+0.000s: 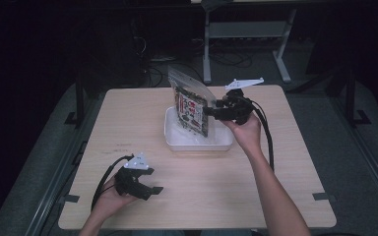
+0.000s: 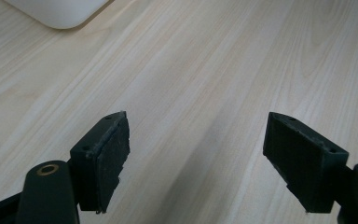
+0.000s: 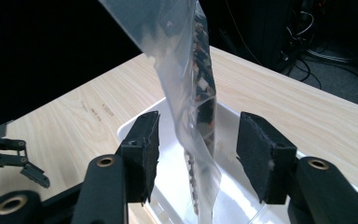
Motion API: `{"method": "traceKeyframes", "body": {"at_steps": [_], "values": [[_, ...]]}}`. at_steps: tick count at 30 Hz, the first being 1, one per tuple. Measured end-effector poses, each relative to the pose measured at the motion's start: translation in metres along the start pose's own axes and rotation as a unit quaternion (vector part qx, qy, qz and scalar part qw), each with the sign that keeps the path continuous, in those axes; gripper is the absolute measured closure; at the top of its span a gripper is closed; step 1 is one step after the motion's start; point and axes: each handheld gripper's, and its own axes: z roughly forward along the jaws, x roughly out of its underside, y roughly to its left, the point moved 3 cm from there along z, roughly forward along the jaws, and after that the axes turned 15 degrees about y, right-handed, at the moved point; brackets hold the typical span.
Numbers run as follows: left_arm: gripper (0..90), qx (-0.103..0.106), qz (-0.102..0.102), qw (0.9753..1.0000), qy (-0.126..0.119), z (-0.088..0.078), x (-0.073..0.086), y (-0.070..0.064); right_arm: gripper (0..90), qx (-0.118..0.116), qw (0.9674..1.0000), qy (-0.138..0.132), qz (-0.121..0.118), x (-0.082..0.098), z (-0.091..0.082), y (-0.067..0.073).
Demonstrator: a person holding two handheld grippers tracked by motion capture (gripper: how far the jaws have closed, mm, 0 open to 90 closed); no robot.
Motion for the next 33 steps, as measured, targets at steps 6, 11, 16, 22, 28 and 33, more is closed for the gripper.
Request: {"method": "traceKeyframes", "body": {"at_steps": [6, 11, 16, 22, 28, 33], "values": [[21.9, 0.001, 0.001, 1.0000, 0.000, 0.001, -0.001, -0.001, 45.6, -0.008, 1.0000, 0.003, 0.004, 0.007, -0.006, -0.002], [22.0, 0.001, 0.001, 1.0000, 0.001, 0.002, -0.001, -0.001, 44.7, -0.011, 0.9999, 0.001, 0.007, 0.014, -0.010, -0.003], [21.9, 0.002, 0.000, 1.0000, 0.001, 0.002, -0.001, -0.001, 43.3, -0.015, 0.9998, 0.004, 0.013, 0.021, -0.013, -0.005], [22.0, 0.002, 0.001, 1.0000, 0.002, 0.003, -0.001, -0.002, 41.6, -0.022, 0.9996, 0.001, 0.019, 0.030, -0.020, -0.006], [21.9, 0.002, 0.002, 1.0000, 0.003, 0.003, -0.001, -0.001, 39.5, -0.030, 0.9993, -0.001, 0.023, 0.038, -0.026, -0.005], [22.0, 0.001, 0.002, 1.0000, 0.003, 0.003, -0.001, -0.001, 38.6, -0.033, 0.9992, -0.001, 0.021, 0.046, -0.031, -0.002]]}}
